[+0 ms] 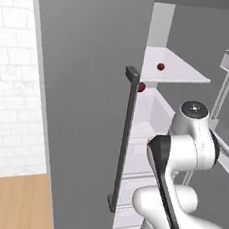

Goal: Take the strawberry from the fridge and place it on top of the pancake, located on the dining counter.

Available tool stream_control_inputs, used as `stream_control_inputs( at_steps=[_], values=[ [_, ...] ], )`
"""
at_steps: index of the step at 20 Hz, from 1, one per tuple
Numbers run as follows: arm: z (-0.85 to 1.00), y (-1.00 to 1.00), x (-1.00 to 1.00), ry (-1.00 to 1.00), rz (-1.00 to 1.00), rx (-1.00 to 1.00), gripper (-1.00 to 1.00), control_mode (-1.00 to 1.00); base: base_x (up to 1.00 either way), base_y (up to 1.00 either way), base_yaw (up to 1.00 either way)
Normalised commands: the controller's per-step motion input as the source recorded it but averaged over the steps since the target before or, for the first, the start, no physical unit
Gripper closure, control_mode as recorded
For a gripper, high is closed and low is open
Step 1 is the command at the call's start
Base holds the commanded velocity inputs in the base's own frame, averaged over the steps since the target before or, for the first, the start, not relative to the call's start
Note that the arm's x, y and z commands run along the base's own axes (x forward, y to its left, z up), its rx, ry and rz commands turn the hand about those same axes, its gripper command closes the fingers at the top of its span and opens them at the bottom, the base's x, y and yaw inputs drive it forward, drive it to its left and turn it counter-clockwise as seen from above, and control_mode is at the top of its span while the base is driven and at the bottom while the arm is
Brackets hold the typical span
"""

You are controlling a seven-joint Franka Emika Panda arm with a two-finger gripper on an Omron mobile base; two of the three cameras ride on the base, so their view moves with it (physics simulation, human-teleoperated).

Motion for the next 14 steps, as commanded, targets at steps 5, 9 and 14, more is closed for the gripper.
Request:
stream_control_inputs(
  at_steps=[5,9,14],
  values=[
    [0.00,0.00,0.00,0.00,0.00,0.00,-1.00,1.00,0.23,-0.32,0.11],
    [0.00,0.00,0.00,0.00,0.00,0.00,-1.00,1.00,0.06,-0.56,0.08],
    [0.00,0.00,0.00,0.00,0.00,0.00,-1.00,1.00,0.02,-0.27,0.00]
  ],
)
